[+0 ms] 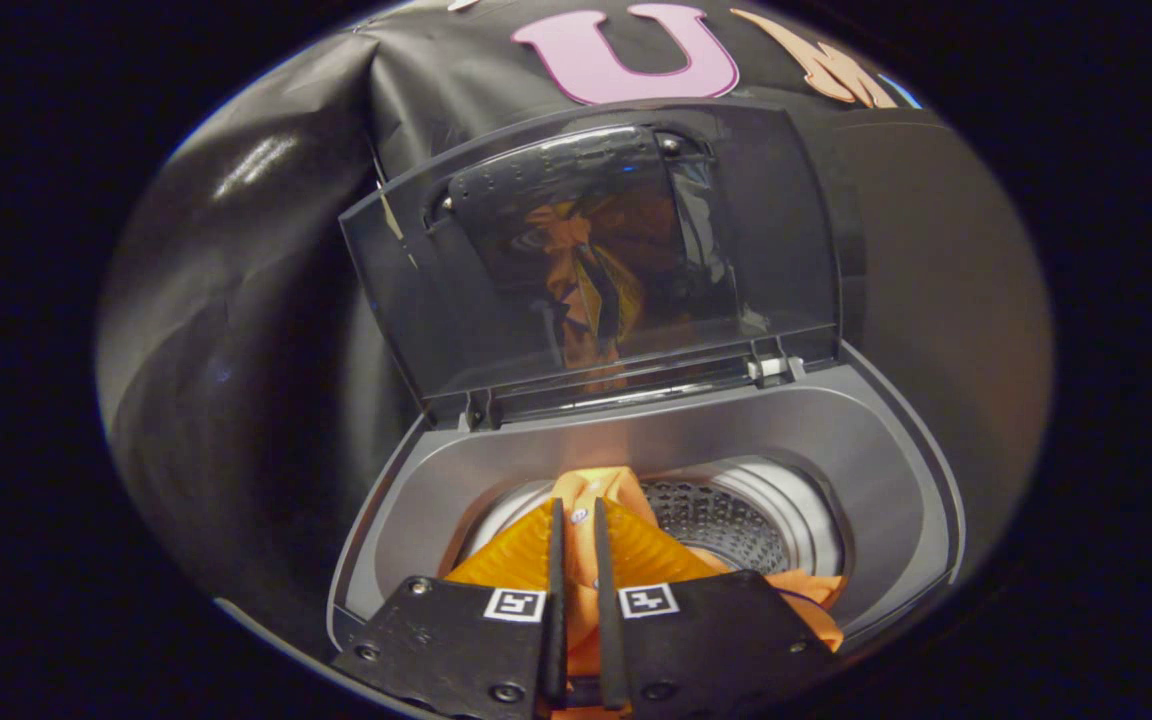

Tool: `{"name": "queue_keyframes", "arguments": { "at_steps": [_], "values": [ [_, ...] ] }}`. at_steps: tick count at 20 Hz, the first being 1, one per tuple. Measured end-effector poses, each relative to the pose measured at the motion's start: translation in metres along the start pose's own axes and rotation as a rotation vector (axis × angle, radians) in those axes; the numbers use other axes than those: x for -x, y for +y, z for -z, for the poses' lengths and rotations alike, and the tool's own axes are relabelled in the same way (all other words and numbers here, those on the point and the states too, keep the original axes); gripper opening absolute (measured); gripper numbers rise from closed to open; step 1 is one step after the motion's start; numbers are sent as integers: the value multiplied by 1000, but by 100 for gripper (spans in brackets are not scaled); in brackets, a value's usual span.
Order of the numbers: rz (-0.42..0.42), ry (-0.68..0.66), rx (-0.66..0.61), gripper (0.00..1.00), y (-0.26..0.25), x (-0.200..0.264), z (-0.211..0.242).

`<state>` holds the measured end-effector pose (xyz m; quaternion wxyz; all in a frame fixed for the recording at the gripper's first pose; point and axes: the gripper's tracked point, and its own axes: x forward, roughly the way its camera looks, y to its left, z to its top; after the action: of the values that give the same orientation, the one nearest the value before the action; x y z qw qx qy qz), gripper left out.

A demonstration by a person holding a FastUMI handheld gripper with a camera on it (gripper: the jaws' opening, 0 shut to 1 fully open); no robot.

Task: Put the clothes into the washing machine and then close the washing machine lid.

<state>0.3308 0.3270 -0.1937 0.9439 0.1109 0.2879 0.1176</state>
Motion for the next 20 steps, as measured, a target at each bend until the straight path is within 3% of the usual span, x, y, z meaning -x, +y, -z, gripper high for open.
{"name": "queue_keyframes", "arguments": {
  "at_steps": [1,5,8,13,20],
  "values": [
    [18,-16,-2,15,-5,-4,-3],
    [41,-36,32,71,-6,6,-19],
    [54,-83,101,99,1,15,-41],
    [11,-221,125,98,38,42,-103],
    [-77,-580,184,97,99,113,-236]
  ]
}}
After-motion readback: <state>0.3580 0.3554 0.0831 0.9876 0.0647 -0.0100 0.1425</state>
